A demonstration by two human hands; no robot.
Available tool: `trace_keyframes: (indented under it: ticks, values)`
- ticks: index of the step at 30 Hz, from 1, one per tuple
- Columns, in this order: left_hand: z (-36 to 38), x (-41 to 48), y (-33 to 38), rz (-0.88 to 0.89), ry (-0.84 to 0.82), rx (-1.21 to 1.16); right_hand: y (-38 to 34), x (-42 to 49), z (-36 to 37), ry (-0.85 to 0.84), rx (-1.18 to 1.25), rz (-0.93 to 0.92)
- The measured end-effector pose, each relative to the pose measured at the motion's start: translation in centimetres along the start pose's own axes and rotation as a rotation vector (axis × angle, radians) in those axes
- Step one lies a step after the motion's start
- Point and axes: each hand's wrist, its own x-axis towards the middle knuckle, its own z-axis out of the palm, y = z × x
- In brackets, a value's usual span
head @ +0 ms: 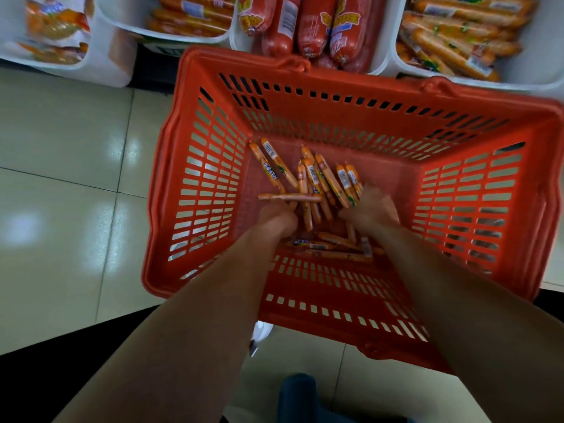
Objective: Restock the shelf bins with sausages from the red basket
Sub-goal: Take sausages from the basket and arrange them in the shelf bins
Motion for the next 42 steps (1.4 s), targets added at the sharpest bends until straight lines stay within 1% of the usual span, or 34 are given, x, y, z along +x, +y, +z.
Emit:
trace_keyframes:
  ticks: [2,4,8,10,13,16,18,20,22,24,25,28,29,31,32,33,34,35,36,37,39,42]
  values:
    - [-0.7,0.0,-0.8,-0.013,0.014,0.004,0.2,-0.1,-0.3,-0.007,0.024,-0.004]
    - [-1.7,0.0,-1.7,-0.009,0.063,-0.001,0.3,-0.5,-0.5,-0.014,0.035,-0.005]
    - [-3.2,0.1,-3.0,-0.168,0.258,-0.153,0.7,-1.2,-0.6,0.019,0.055,0.002]
    - [-3.5,0.6,-2.8,-0.241,0.253,-0.269,0.9,-1.5,-0.6,0.063,0.058,0.036]
    - [-3.5,1.3,-1.6,-0.245,0.205,-0.455,0.9,-1.4,-0.7,0.101,0.145,0.041]
    - [-3.0,2.9,-0.1,-0.217,0.195,-0.574,0.0,-0.6,-0.9,0.091,0.159,-0.039]
    - [-3.0,3.0,1.4,-0.197,0.182,-0.712,-1.0,0.2,-0.8,0.056,0.136,-0.083]
    - [-3.8,2.1,3.0,-0.245,0.201,-0.823,-2.1,1.2,-0.5,0.006,0.112,-0.116]
    - [-4.1,1.7,4.3,-0.239,0.182,-0.861,-3.0,1.9,-0.1,-0.027,0.109,-0.128]
    - [-4.0,2.1,5.0,-0.228,0.196,-0.907,-4.0,2.2,0.3,-0.017,0.099,-0.143]
    - [-3.9,2.2,5.2,-0.216,0.212,-0.880,-4.4,2.2,0.6,-0.006,0.079,-0.149]
    - [-4.0,3.4,5.7,-0.294,0.313,-0.762,-5.2,2.1,1.2,0.040,0.015,-0.140]
    - [-4.4,3.8,5.8,-0.287,0.351,-0.785,-5.2,2.0,1.3,0.054,0.008,-0.136]
    - [-4.5,4.2,5.9,-0.297,0.306,-0.620,-5.2,2.0,1.5,0.070,0.009,-0.134]
    - [-4.3,4.0,5.8,-0.272,0.274,-0.602,-5.2,2.0,1.6,0.074,0.009,-0.134]
    - [-4.0,4.3,5.8,-0.251,0.257,-0.700,-5.2,2.0,1.6,0.078,0.006,-0.134]
    - [-3.7,4.3,5.9,-0.249,0.239,-0.859,-5.2,1.9,1.6,0.082,0.003,-0.137]
    - [-3.6,4.4,6.1,-0.293,0.217,-0.951,-5.2,1.9,1.6,0.084,0.000,-0.143]
    - [-3.3,5.0,6.1,-0.375,0.223,-1.000,-5.1,1.8,1.6,0.083,-0.003,-0.149]
    - [-2.5,6.4,5.6,-0.451,0.242,-1.012,-4.9,1.7,1.6,0.082,-0.006,-0.152]
    - [-1.3,7.7,4.9,-0.514,0.255,-1.014,-4.6,1.5,1.5,0.084,-0.014,-0.143]
    - [-2.4,3.9,5.3,-0.468,0.268,-1.079,-4.1,1.0,1.5,0.100,-0.009,-0.135]
